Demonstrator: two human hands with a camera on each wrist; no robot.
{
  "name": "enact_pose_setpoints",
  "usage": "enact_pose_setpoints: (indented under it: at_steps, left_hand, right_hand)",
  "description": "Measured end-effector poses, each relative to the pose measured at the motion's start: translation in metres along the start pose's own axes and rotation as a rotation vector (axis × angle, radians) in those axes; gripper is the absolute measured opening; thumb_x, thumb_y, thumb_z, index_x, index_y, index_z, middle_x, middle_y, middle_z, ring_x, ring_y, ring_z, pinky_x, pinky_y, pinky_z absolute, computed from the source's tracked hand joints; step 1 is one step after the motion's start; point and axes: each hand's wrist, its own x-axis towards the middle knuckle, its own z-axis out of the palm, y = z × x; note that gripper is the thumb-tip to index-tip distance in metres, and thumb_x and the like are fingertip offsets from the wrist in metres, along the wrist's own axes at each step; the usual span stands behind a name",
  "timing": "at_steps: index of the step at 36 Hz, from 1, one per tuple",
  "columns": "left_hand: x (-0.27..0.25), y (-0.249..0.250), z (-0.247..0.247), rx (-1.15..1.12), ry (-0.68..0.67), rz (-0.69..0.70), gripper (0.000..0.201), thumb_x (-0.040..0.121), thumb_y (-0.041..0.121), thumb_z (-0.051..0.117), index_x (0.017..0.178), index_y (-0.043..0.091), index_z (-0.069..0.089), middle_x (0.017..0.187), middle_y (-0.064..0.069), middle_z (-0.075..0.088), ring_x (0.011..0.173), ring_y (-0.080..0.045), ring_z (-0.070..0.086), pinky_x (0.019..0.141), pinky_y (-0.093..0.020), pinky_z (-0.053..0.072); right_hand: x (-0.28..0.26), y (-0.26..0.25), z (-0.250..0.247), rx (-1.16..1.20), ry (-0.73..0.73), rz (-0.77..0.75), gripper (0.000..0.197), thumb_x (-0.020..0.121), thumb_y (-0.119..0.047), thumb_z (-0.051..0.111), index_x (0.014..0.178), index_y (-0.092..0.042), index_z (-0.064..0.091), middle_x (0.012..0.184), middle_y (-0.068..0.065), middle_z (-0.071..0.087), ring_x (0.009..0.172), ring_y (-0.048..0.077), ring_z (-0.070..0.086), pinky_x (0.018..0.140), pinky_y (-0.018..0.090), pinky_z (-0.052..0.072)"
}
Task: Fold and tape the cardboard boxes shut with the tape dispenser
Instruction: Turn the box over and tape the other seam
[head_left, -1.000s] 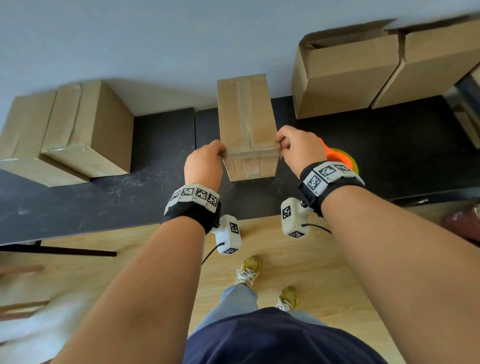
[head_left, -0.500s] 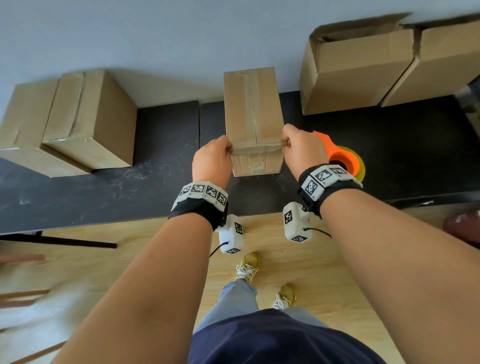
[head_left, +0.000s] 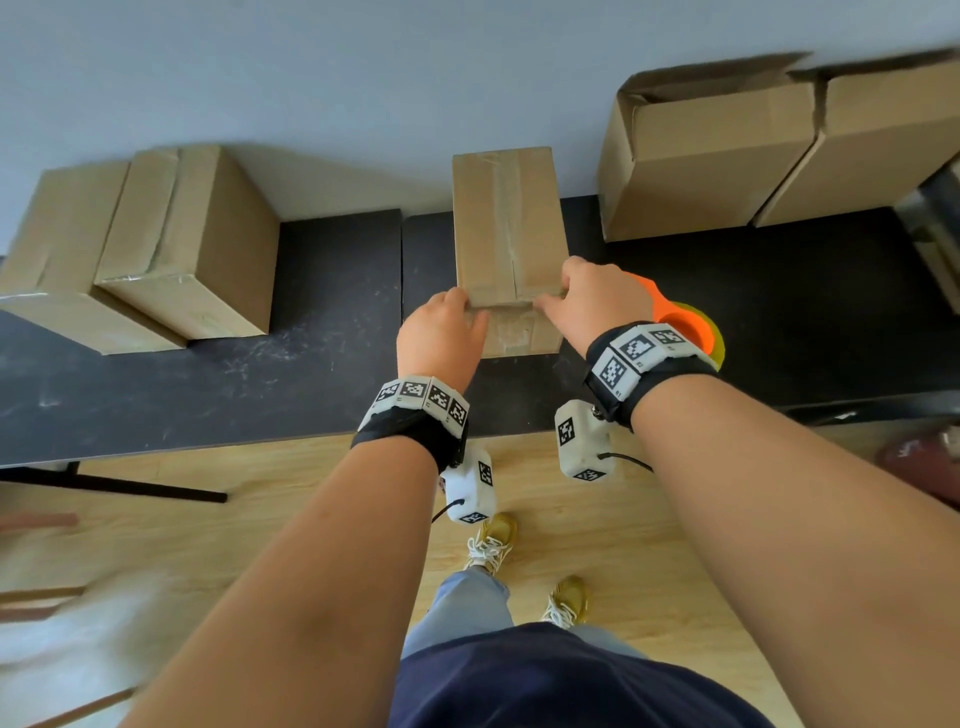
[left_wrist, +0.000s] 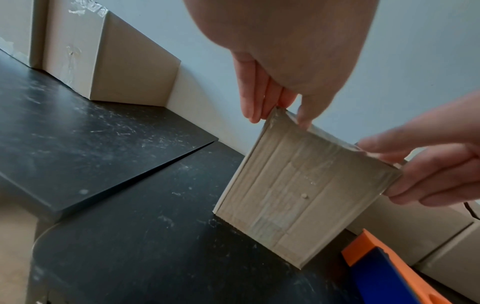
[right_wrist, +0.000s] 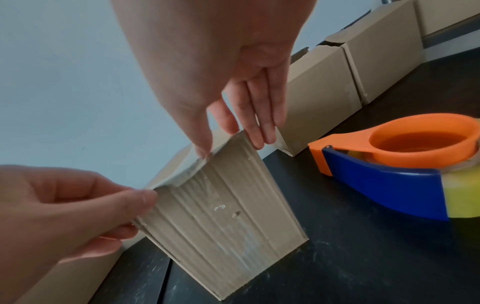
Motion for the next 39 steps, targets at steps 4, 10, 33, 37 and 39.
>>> enact_pose_setpoints:
  at_steps: [4, 10, 33, 37, 39]
  left_hand:
    - [0.005, -0.003, 0.002, 0.085, -0.03, 0.015, 0.016, 0.095, 0.024, 0.049, 0.095, 0.01, 0.057, 0.088, -0.005, 0.061, 0.071, -0.023, 0.053, 0.063, -0.034, 0.043]
    - [0.016, -0.001, 0.003, 0.139, -0.058, 0.012, 0.015, 0.096, 0.022, 0.048, 0.098, 0.01, 0.055, 0.091, -0.006, 0.061, 0.071, -0.021, 0.05, 0.062, -0.033, 0.039]
    - [0.019, 0.005, 0.011, 0.184, -0.018, 0.0, 0.043, 0.09, 0.053, 0.055, 0.098, 0.012, 0.052, 0.092, -0.003, 0.061, 0.082, -0.022, 0.059, 0.061, -0.031, 0.041]
    - [0.02, 0.006, 0.012, 0.21, -0.029, 0.01, 0.04, 0.092, 0.05, 0.053, 0.1, 0.011, 0.051, 0.094, -0.004, 0.06, 0.083, -0.022, 0.058, 0.062, -0.031, 0.039]
    - [0.018, 0.006, 0.013, 0.213, -0.02, 0.012, 0.04, 0.092, 0.05, 0.053, 0.099, 0.011, 0.051, 0.092, -0.003, 0.06, 0.08, -0.021, 0.057, 0.061, -0.03, 0.037]
  right_hand:
    - [0.002, 0.001, 0.004, -0.019, 0.011, -0.008, 0.036, 0.092, -0.049, 0.058, 0.103, -0.016, 0.054, 0.082, 0.004, 0.063, 0.076, 0.026, 0.063, 0.064, 0.038, 0.052]
    - [0.007, 0.004, 0.009, -0.048, 0.033, -0.075, 0.035, 0.096, -0.046, 0.054, 0.106, -0.013, 0.051, 0.083, 0.006, 0.063, 0.074, 0.025, 0.061, 0.06, 0.036, 0.046]
    - [0.012, -0.002, 0.014, -0.144, -0.003, -0.087, 0.049, 0.094, -0.051, 0.054, 0.119, -0.011, 0.043, 0.083, 0.006, 0.059, 0.074, 0.025, 0.059, 0.057, 0.035, 0.04]
    - [0.013, 0.007, 0.007, -0.035, -0.049, -0.104, 0.036, 0.092, -0.04, 0.061, 0.112, -0.015, 0.044, 0.081, 0.004, 0.059, 0.074, 0.026, 0.061, 0.06, 0.037, 0.049]
    - [0.015, 0.011, 0.005, 0.012, -0.078, -0.122, 0.03, 0.091, -0.036, 0.064, 0.102, -0.016, 0.045, 0.085, 0.007, 0.063, 0.076, 0.029, 0.063, 0.067, 0.042, 0.054]
